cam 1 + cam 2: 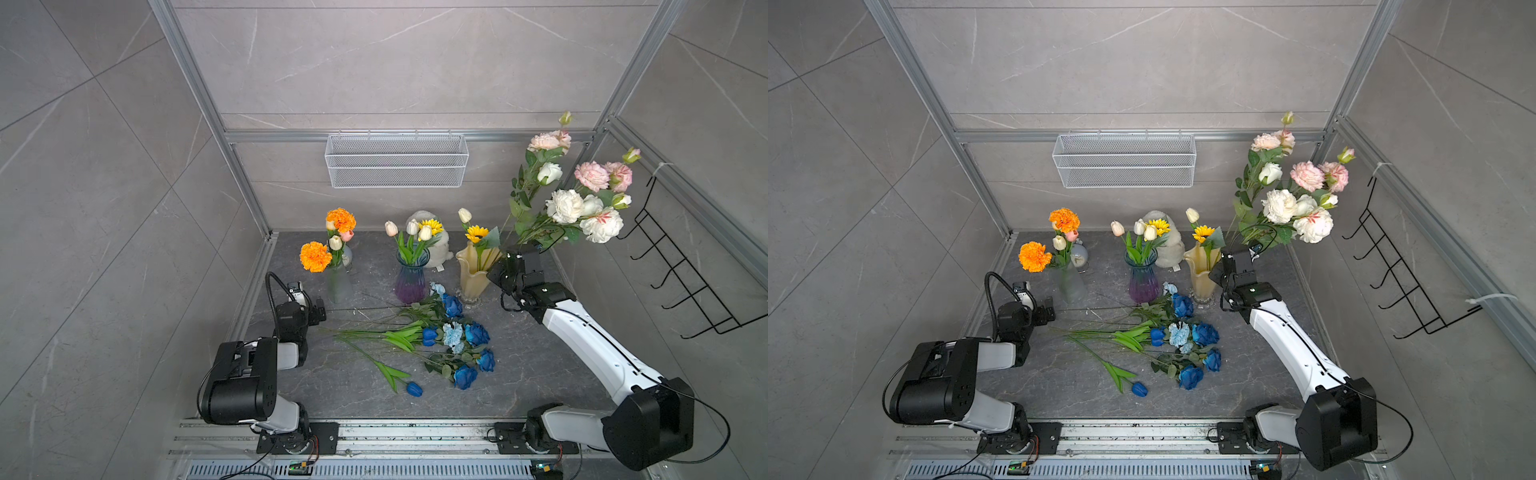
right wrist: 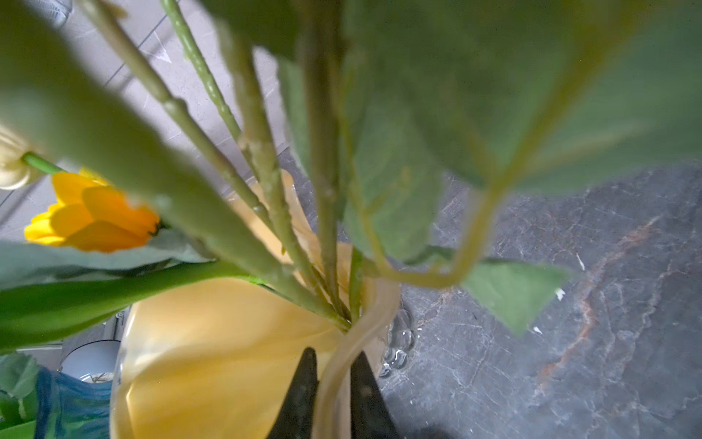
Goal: Pick out blue flowers from the vase
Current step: Move the vase to the center of the board.
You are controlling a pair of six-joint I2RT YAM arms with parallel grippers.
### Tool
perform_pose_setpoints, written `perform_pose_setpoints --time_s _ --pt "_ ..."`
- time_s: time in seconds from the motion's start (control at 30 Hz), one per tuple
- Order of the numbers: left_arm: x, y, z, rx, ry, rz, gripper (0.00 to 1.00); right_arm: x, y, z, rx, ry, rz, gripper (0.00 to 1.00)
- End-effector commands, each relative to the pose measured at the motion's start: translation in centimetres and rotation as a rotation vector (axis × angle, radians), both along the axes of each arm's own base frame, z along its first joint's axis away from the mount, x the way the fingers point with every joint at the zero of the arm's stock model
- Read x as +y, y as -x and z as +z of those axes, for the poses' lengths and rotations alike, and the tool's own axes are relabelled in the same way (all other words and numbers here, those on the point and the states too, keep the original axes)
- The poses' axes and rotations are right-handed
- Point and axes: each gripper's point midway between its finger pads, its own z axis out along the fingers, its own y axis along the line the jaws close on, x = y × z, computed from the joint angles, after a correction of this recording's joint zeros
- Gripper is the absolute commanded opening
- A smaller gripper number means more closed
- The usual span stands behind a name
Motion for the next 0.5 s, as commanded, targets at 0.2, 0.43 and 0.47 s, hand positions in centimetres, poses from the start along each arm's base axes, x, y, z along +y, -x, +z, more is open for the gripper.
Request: perform_pose_setpoints --time_s 0.2,0.43,0.47 --pt "-0.3 -0.8 1.1 -0.036 -0.012 -0.020 1.00 0.1 -3.5 0.8 -0.125 -0.027 -0.044 0.00" --pt "-0.3 -0.9 1.2 -0.039 -0.013 -0.020 1.00 0.8 -4.4 1.0 -0.130 -0.013 -0.033 0.00" --pt "-0.3 -0.8 1.1 -0.037 -0.013 -0.020 1.00 1.0 -4.4 0.9 -0.126 -0.011 -0.027 0.00"
